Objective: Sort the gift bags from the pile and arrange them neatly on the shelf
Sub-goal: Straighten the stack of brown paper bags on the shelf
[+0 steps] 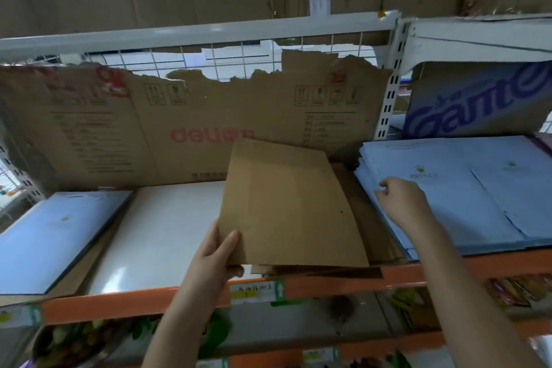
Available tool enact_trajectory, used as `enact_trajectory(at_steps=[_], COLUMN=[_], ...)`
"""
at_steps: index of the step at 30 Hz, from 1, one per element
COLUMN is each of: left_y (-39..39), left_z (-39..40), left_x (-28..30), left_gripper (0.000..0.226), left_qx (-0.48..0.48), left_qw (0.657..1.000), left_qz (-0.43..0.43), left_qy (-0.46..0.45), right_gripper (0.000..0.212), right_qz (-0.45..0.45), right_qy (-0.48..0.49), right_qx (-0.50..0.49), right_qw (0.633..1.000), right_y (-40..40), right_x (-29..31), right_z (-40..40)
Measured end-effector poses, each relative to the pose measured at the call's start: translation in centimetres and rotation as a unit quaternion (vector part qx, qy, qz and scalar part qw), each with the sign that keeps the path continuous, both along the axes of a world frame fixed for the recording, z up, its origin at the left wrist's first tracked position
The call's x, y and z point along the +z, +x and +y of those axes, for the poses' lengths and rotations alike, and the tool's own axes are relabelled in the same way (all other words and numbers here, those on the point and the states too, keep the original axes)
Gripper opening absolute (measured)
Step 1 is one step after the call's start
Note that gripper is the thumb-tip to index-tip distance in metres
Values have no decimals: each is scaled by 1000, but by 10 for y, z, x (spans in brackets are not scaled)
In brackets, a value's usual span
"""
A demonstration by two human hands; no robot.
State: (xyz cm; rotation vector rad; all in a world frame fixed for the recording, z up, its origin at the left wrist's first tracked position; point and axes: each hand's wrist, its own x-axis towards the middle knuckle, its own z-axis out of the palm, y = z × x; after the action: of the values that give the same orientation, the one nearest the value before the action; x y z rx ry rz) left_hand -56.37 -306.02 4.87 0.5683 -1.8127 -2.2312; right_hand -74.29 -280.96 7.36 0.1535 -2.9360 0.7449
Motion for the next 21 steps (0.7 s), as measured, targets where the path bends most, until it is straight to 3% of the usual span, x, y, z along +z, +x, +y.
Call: enact_trajectory(at_steps=[4,8,12,14,17,21], left_y=[-26,-36,-43,-45,-47,-53], left_z=[47,74,71,60,48,43], left_x=[-13,-24,-35,-39,-43,-45], left_gripper=[27,40,48,54,63,60], left_qx=[37,127,117,81,32,3], left_qw=[987,918,854,850,885,897], left_qz=[-30,-87,-130,-156,-157,-166], left_qy=[-152,-366,-490,-497,-438,-411], right_gripper=[38,36,33,33,33,33], right_qz=[18,21,20,18,14,12], right_qy=[-21,-32,-39,-47,-52,-57], right_qx=[9,18,33,36,35,38], right_qw=[1000,999,998,998,998,998], right_y=[-1,1,7,9,11,14], right_x=[7,4,-3,-5,-6,-6], right_z=[22,27,26,25,23,18])
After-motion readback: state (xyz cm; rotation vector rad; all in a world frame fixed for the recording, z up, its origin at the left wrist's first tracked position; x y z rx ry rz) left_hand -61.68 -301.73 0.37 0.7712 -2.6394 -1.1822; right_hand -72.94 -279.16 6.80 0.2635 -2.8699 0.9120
